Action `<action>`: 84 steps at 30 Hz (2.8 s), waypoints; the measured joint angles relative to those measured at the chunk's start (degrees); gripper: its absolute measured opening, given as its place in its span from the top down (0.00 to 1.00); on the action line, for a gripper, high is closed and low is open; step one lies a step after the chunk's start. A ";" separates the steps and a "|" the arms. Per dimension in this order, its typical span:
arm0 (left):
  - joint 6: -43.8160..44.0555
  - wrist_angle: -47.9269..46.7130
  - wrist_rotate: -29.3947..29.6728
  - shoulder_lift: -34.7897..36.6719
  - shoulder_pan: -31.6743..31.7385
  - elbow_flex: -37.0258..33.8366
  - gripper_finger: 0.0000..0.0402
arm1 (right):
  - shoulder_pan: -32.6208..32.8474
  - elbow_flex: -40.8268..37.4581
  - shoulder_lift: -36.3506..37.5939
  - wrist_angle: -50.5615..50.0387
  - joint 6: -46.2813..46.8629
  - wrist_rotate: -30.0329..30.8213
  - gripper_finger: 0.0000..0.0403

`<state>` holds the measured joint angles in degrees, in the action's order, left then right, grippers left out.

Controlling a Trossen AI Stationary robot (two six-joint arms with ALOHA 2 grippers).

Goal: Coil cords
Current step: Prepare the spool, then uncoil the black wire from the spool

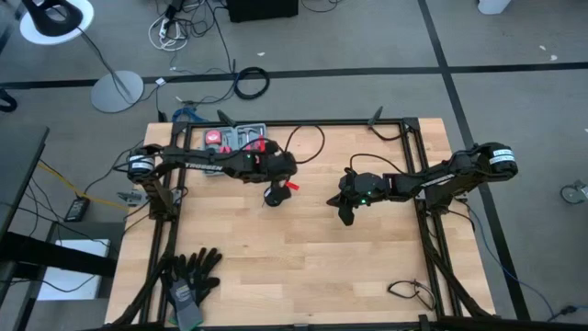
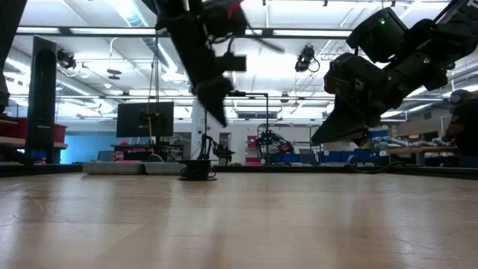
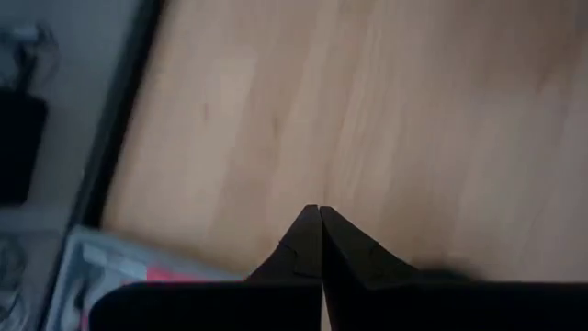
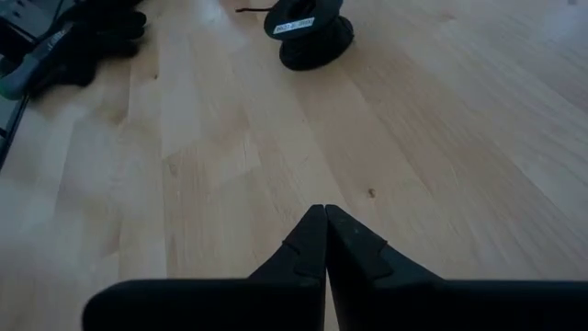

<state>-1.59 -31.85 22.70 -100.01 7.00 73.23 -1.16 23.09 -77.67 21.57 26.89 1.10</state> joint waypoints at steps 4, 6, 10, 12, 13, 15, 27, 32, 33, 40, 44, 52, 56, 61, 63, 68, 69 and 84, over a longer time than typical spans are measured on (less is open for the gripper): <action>0.66 -3.56 -0.43 1.52 1.00 -5.03 1.00 | 0.01 0.00 -0.02 -0.62 -0.02 -0.02 0.99; 2.06 -0.81 -1.44 3.66 1.01 -10.12 1.00 | 0.01 0.00 -0.02 -0.69 0.02 -0.02 1.00; 6.20 9.02 -5.17 11.81 0.06 -21.35 1.00 | 0.03 0.02 -0.02 -0.83 0.04 -0.02 0.98; 8.02 11.14 -5.44 16.47 -0.29 -25.85 1.00 | 0.03 0.00 -0.03 -0.72 0.04 -0.02 0.98; 8.88 11.43 -5.46 18.98 -0.33 -27.83 1.00 | 0.03 0.00 -0.04 -0.69 0.05 0.17 0.98; 9.37 11.64 -6.69 22.34 -0.29 -30.75 1.00 | 0.05 0.02 -0.04 -0.66 0.07 0.96 0.99; 9.52 23.51 -13.68 13.11 -0.26 -33.48 1.00 | 0.05 0.02 -0.04 0.98 0.00 3.78 0.98; 9.51 33.17 -25.96 5.23 -1.40 -29.79 1.00 | 0.05 -0.02 0.00 -0.91 -0.02 3.59 1.00; 9.51 33.83 -27.21 4.07 -1.93 -28.63 1.00 | 0.05 -0.02 0.00 -1.46 0.05 3.56 0.99; 9.34 23.66 -17.81 2.21 -2.55 -23.43 1.00 | 0.05 0.00 0.59 -9.09 2.47 3.30 0.99; 9.34 22.14 -16.98 2.62 -2.26 -23.51 1.00 | 0.05 0.00 0.68 -8.77 2.60 3.21 1.00; 9.24 26.31 -16.00 2.64 -2.23 -23.51 1.00 | 0.05 0.00 0.70 -6.86 2.91 3.21 0.98; 10.78 28.73 -16.21 2.64 -2.00 -23.51 1.00 | 0.05 0.00 0.70 -6.37 2.91 3.23 0.99; 9.24 33.85 -32.01 2.64 -2.34 -23.51 1.00 | 0.05 0.00 0.70 -5.86 2.86 3.23 0.99; 9.36 34.13 -32.80 2.64 -2.62 -23.49 1.00 | 0.05 0.00 0.70 -5.84 2.69 3.23 0.98; 10.85 28.91 -26.25 2.64 -2.45 -23.51 1.00 | 0.05 0.00 0.70 -5.82 2.82 3.03 0.98; 10.94 27.76 -25.56 2.64 -2.49 -23.51 1.00 | 0.05 0.00 0.70 -5.83 2.82 2.96 0.99; 7.88 27.23 -23.35 9.52 -2.51 -23.51 1.00 | 0.06 0.00 0.70 -5.69 2.56 2.73 0.98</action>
<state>6.29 -4.61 -0.66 -90.49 4.49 49.71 -1.10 23.09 -76.97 15.88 29.45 3.84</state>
